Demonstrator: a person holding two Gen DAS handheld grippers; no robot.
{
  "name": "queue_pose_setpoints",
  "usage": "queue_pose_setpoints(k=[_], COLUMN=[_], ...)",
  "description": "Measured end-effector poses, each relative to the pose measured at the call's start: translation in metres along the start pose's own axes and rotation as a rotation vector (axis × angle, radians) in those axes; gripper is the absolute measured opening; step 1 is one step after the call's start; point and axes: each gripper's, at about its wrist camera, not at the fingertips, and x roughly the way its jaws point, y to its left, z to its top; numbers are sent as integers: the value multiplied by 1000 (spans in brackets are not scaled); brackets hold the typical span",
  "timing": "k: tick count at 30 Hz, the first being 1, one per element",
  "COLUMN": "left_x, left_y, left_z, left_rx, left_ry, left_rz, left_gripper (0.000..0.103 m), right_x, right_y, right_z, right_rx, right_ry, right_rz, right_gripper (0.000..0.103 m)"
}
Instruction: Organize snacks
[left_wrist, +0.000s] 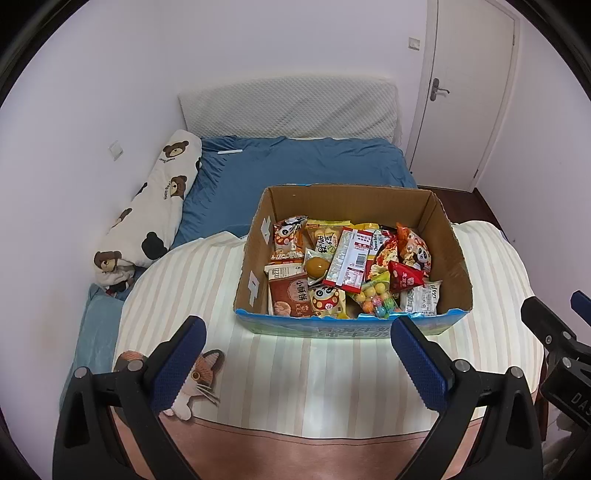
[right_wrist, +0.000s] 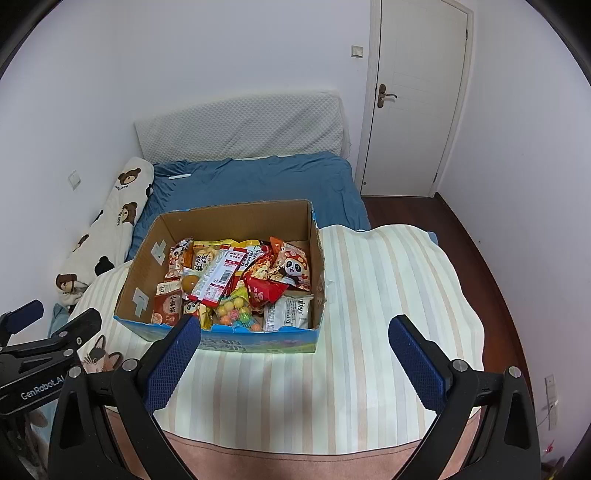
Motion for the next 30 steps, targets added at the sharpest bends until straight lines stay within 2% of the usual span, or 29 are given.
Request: queue_pose_setpoints(k=[30], left_x=[-9], left_y=[-1], left_z=[1], left_rx=[2], left_ry=[-26], left_rz=[4], left_gripper=[103], right_x=[0], right_y=[0], right_z=[-1], right_rx=[-5], right_ry=[-6], right_rz=[6], right_gripper=[103])
